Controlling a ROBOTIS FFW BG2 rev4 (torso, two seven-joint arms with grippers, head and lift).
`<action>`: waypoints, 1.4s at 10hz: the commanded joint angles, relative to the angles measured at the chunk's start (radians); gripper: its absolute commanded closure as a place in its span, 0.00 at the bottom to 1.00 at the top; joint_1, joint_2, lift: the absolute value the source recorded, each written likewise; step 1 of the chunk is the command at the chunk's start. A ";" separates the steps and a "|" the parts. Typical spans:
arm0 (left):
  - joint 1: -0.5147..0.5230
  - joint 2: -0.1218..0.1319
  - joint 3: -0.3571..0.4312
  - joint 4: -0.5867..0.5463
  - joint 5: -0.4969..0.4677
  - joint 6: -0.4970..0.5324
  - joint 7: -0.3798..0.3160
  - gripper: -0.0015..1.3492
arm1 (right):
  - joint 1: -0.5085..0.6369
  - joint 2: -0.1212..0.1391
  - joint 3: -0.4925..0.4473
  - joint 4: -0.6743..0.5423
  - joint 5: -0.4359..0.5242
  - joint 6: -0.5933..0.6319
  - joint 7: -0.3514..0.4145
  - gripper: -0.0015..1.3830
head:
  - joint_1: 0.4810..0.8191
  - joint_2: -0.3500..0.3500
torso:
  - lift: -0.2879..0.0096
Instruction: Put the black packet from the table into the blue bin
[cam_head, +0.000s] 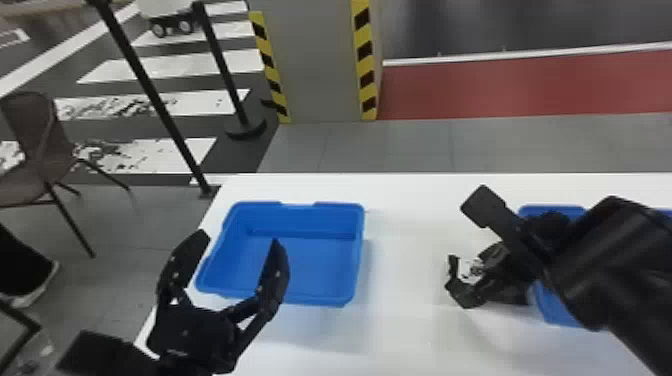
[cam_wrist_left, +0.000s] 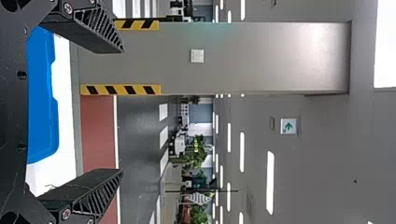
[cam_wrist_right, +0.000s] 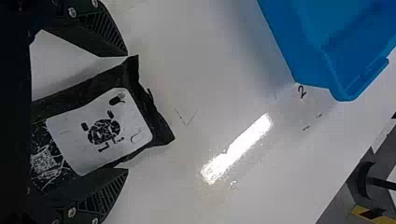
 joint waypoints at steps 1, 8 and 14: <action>-0.001 0.000 0.001 0.000 0.001 -0.001 0.000 0.09 | 0.002 0.000 0.002 0.028 0.003 -0.004 -0.002 0.14 | 0.63 0.84 | 0.60; 0.011 0.000 0.009 0.000 0.011 -0.016 0.000 0.09 | 0.032 0.000 -0.032 -0.100 0.003 0.099 -0.031 0.82 | 0.63 0.84 | 0.60; 0.016 0.000 0.015 0.000 0.015 -0.028 0.000 0.09 | 0.302 0.017 -0.493 -0.647 0.202 0.232 -0.103 0.82 | 0.63 0.71 | 0.60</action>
